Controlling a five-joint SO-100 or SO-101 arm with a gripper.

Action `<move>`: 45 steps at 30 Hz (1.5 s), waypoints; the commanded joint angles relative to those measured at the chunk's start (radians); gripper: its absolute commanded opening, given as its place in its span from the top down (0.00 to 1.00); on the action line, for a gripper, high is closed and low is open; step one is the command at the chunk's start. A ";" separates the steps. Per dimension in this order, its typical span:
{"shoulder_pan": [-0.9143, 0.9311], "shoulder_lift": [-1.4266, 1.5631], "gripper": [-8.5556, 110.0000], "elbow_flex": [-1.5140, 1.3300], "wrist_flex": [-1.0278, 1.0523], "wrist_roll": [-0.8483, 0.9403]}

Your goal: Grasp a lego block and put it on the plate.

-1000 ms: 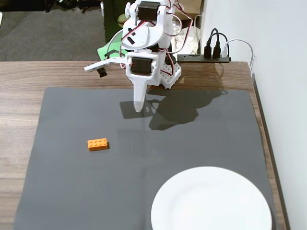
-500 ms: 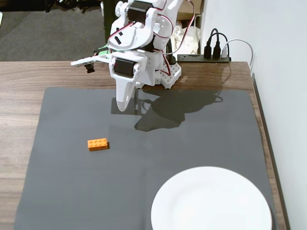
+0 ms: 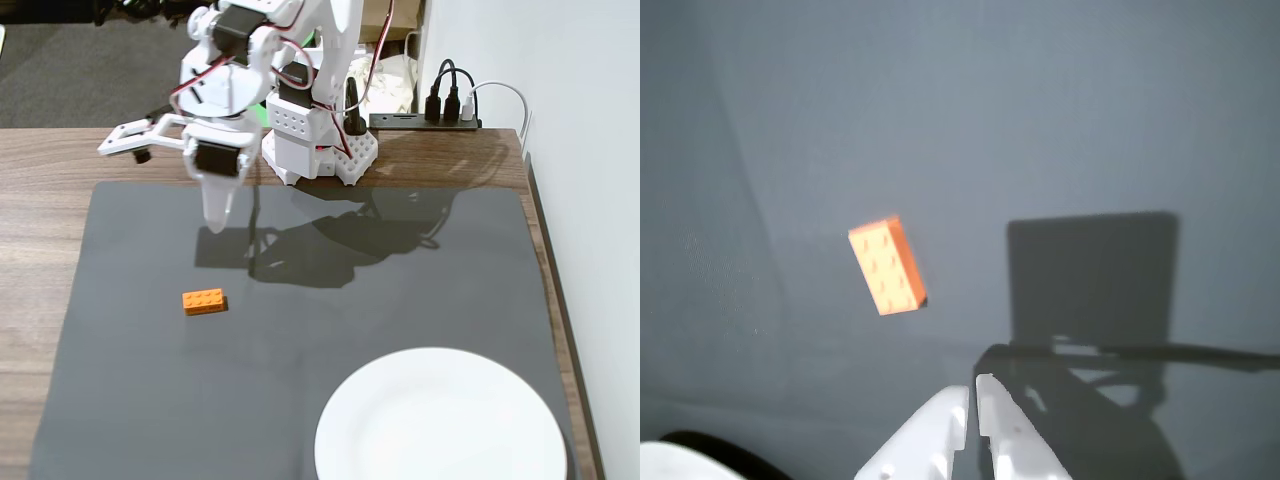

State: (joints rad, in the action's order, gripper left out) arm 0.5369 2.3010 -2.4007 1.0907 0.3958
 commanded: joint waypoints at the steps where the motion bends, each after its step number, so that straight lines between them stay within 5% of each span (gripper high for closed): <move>1: -0.009 -0.066 0.92 0.086 0.017 0.080; 19: 0.023 -0.354 0.92 0.324 0.048 0.310; 29: 0.044 -0.394 0.61 0.351 0.084 0.304; 36: 0.052 -0.449 0.50 0.402 0.140 0.399; 45: 0.051 -0.603 0.49 0.534 0.147 0.483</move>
State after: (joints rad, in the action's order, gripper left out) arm 0.5829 1.7119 -1.9251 1.2287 0.8667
